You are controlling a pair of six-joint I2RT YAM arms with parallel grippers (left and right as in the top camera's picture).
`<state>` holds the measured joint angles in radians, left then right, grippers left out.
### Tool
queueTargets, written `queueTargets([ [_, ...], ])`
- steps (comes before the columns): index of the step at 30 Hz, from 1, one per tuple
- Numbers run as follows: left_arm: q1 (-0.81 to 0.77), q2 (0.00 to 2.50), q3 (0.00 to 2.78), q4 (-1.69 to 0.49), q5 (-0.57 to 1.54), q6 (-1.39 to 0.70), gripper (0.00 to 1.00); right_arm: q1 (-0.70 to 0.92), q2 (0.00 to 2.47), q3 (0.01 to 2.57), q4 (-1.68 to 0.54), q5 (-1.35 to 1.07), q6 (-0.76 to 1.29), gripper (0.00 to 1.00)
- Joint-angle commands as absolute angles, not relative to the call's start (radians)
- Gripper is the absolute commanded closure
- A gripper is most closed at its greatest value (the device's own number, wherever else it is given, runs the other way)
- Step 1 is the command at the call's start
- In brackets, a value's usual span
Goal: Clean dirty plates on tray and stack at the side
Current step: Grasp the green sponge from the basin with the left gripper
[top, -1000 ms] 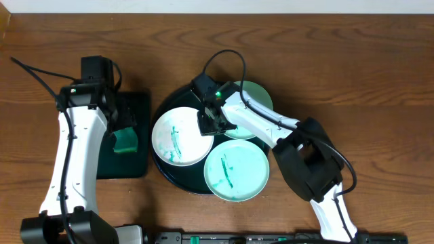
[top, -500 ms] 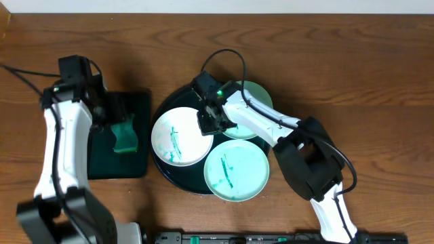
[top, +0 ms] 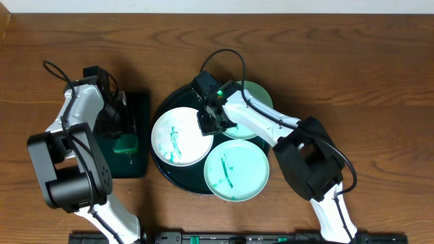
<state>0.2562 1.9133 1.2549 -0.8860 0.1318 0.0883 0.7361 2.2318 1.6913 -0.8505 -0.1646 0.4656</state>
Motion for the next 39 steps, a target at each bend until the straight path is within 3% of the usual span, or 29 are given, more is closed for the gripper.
queueTargets([
  [1, 0.275, 1.948, 1.246, -0.887, 0.146, 0.117, 0.52, 0.733, 2.263, 1.685, -0.847, -0.163, 0.443, 0.99],
  [7, 0.287, 1.944, 1.25, -0.886, 0.223, 0.142, 0.63, 0.733, 2.263, 1.685, -0.841, -0.163, 0.443, 0.99],
  [20, 0.29, 1.83, 1.264, -0.913, 0.242, 0.142, 0.58, 0.733, 2.263, 1.685, -0.84, -0.163, 0.444, 0.99],
  [39, 0.29, 1.89, 1.121, -0.746, 0.168, 0.088, 0.6, 0.733, 2.263, 1.685, -0.84, -0.163, 0.444, 0.99],
])
